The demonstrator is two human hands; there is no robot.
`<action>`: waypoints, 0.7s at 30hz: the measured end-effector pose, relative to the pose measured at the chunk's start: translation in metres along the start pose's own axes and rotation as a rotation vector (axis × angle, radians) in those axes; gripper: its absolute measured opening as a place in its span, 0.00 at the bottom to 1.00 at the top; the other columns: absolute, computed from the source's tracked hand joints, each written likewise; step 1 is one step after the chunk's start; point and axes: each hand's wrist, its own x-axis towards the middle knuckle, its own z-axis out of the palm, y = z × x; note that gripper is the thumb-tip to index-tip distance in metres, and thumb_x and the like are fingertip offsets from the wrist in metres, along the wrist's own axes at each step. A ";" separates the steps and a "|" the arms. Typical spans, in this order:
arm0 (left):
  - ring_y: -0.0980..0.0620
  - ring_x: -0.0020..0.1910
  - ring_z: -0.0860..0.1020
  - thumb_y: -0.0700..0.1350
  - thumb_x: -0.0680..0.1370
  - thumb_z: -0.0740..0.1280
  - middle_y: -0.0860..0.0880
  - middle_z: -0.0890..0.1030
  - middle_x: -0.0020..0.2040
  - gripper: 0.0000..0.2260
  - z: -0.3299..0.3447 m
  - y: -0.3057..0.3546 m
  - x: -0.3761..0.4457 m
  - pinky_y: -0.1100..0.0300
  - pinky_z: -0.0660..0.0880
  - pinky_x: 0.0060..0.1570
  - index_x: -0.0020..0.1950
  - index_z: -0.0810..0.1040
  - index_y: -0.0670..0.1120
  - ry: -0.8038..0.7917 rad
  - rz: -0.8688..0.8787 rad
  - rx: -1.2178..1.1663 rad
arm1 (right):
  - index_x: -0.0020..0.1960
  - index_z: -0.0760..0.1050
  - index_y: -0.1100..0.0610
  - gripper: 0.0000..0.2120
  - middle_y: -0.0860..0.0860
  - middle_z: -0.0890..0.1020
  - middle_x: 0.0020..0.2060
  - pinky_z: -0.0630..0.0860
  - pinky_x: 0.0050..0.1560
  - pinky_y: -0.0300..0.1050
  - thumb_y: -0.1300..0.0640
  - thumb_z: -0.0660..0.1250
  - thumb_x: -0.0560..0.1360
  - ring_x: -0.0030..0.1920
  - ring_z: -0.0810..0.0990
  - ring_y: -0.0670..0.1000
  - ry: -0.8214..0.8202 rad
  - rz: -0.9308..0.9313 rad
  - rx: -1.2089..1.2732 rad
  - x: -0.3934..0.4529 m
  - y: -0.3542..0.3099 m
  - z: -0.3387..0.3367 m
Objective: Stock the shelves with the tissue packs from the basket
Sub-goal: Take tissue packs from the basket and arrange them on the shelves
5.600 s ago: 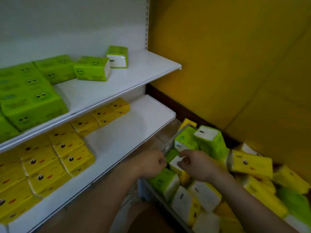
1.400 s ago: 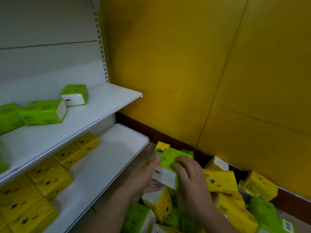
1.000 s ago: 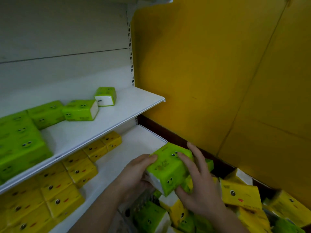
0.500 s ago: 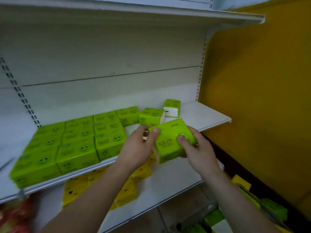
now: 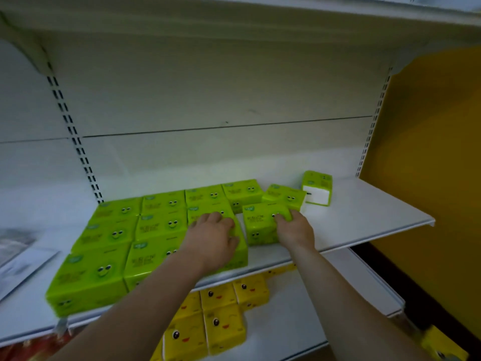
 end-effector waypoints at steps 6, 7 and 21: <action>0.45 0.72 0.64 0.58 0.78 0.60 0.49 0.69 0.71 0.21 0.008 -0.004 0.017 0.47 0.63 0.71 0.70 0.67 0.55 -0.080 0.018 -0.031 | 0.61 0.75 0.61 0.20 0.62 0.79 0.59 0.73 0.56 0.52 0.46 0.62 0.79 0.60 0.77 0.63 0.128 -0.019 -0.107 0.016 -0.008 0.034; 0.45 0.71 0.65 0.57 0.78 0.60 0.49 0.69 0.70 0.20 0.008 -0.004 0.019 0.47 0.63 0.70 0.69 0.67 0.55 -0.084 0.019 -0.034 | 0.60 0.75 0.61 0.21 0.62 0.80 0.58 0.73 0.54 0.52 0.45 0.62 0.79 0.60 0.77 0.64 0.137 -0.025 -0.137 0.017 -0.008 0.038; 0.43 0.65 0.73 0.55 0.78 0.61 0.45 0.73 0.65 0.19 -0.009 0.014 0.043 0.47 0.72 0.63 0.68 0.70 0.51 -0.081 -0.003 0.007 | 0.66 0.73 0.61 0.17 0.62 0.77 0.59 0.73 0.57 0.54 0.55 0.60 0.80 0.60 0.76 0.63 0.069 -0.354 -0.243 0.012 0.016 -0.005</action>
